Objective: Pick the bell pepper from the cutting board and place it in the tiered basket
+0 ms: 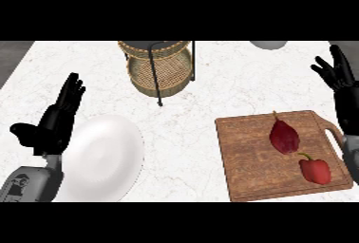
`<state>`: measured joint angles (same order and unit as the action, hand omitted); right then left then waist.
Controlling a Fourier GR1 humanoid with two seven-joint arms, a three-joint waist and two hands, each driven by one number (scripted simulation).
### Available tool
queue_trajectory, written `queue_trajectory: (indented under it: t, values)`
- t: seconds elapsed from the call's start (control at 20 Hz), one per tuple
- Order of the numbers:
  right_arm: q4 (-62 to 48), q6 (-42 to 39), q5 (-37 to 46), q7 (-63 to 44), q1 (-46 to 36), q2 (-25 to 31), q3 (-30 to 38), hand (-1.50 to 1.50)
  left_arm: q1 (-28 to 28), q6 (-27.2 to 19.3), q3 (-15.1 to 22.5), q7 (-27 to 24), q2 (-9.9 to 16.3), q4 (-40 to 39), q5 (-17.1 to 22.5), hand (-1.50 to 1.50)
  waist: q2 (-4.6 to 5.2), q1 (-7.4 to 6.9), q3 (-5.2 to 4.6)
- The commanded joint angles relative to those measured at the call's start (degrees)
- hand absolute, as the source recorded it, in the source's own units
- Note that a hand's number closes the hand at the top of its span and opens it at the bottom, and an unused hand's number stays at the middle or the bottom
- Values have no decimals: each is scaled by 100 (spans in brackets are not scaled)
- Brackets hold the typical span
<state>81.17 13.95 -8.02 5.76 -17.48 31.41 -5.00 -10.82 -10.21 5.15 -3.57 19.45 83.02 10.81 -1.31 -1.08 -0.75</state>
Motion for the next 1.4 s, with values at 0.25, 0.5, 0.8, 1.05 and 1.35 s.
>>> queue_trajectory:
  t: [0.25, 0.5, 0.8, 1.05, 1.35]
  values:
    - [-134, 1087, 739, -562, -89, -1252, -553, -150, 241, 754, 559, -372, -293, -449, -152, 0, 150, 91, 70]
    - [-408, 1665, 898, 721, 584, -1974, -585, -150, 434, 764, 815, -300, -630, -472, -167, 0, 142, 104, 80]
    - [1187, 1778, 2377, -659, 1013, -710, -1065, -150, 368, 879, 676, -294, -601, -642, -200, 0, 97, 192, 63]
    - [1423, 1180, 3717, -2384, 1258, 561, -1332, -150, 561, 983, 526, -357, -497, -653, -18, 0, 29, 329, 0]
    - [1922, -713, 4327, -4031, 1378, 1835, -1768, -150, 394, 802, 537, -162, -498, -551, -139, 0, -5, 397, -34]
